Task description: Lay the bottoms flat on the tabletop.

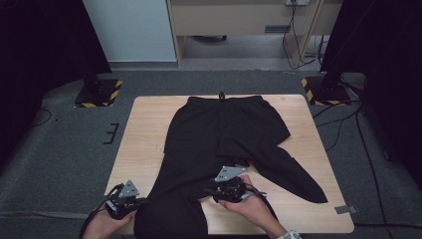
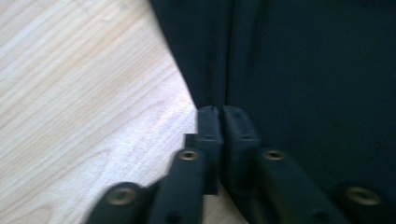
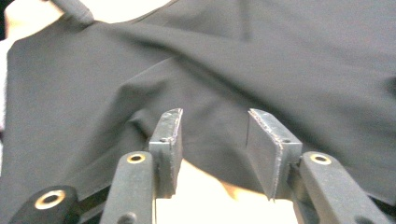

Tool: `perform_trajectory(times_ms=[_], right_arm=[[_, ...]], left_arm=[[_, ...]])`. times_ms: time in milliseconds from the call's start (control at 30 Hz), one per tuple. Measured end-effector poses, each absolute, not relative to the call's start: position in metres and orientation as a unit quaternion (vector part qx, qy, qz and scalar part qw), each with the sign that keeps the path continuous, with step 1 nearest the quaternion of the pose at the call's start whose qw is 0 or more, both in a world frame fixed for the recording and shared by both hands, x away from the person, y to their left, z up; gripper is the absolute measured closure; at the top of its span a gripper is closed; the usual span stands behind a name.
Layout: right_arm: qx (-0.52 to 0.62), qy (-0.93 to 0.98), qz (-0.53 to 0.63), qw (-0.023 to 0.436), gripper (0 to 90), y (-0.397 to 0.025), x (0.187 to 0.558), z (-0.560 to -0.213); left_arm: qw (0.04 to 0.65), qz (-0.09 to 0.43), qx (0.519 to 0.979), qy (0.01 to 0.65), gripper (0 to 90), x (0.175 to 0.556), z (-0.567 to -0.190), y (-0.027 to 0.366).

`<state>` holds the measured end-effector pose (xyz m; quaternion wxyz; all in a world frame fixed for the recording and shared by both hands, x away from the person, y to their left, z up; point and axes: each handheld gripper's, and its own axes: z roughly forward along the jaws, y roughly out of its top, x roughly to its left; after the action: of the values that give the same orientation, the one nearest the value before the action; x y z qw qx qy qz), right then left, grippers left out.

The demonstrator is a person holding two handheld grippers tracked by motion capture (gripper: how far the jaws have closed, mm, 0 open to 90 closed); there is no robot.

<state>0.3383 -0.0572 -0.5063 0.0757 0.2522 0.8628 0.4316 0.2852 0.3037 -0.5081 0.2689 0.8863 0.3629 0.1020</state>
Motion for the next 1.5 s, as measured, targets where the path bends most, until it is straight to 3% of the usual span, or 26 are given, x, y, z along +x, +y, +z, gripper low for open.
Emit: perform_trajectory(times_ms=[100, 133, 300, 567, 633, 767, 800, 1133, 1500], right_arm=[[0.266, 0.856, 0.434, 0.087, 53.0, -0.065, 0.345, -0.502], [0.277, 0.853, 0.432, 0.093, 51.6, -0.068, 0.351, -0.501], [0.278, 0.863, 0.411, 0.094, 51.5, -0.059, 0.352, -0.514], [0.269, 0.875, 0.392, 0.094, 53.4, -0.053, 0.351, -0.531], [0.27, 0.874, 0.394, 0.093, 53.8, -0.054, 0.351, -0.531], [0.266, 0.875, 0.394, 0.093, 53.8, -0.055, 0.351, -0.532], [0.266, 0.875, 0.393, 0.094, 53.7, -0.055, 0.351, -0.531], [0.259, 0.879, 0.389, 0.096, 51.7, -0.049, 0.349, -0.531], [0.257, 0.879, 0.388, 0.106, 45.8, -0.045, 0.345, -0.525]], left_arm=[[0.272, 0.127, 0.882, 0.362, 51.6, 0.29, -0.505, 0.301], [0.284, 0.147, 0.871, 0.373, 48.4, 0.301, -0.5, 0.296], [0.298, 0.177, 0.856, 0.383, 47.5, 0.346, -0.492, 0.275], [0.298, 0.157, 0.853, 0.399, 42.1, 0.385, -0.514, 0.252], [0.299, 0.145, 0.855, 0.398, 49.4, 0.388, -0.517, 0.25], [0.303, 0.132, 0.854, 0.402, 83.1, 0.389, -0.515, 0.251], [0.3, 0.132, 0.853, 0.406, 86.2, 0.388, -0.515, 0.252], [0.281, 0.116, 0.841, 0.447, 87.1, 0.384, -0.512, 0.281], [0.272, 0.144, 0.824, 0.476, 86.2, 0.393, -0.512, 0.299]])
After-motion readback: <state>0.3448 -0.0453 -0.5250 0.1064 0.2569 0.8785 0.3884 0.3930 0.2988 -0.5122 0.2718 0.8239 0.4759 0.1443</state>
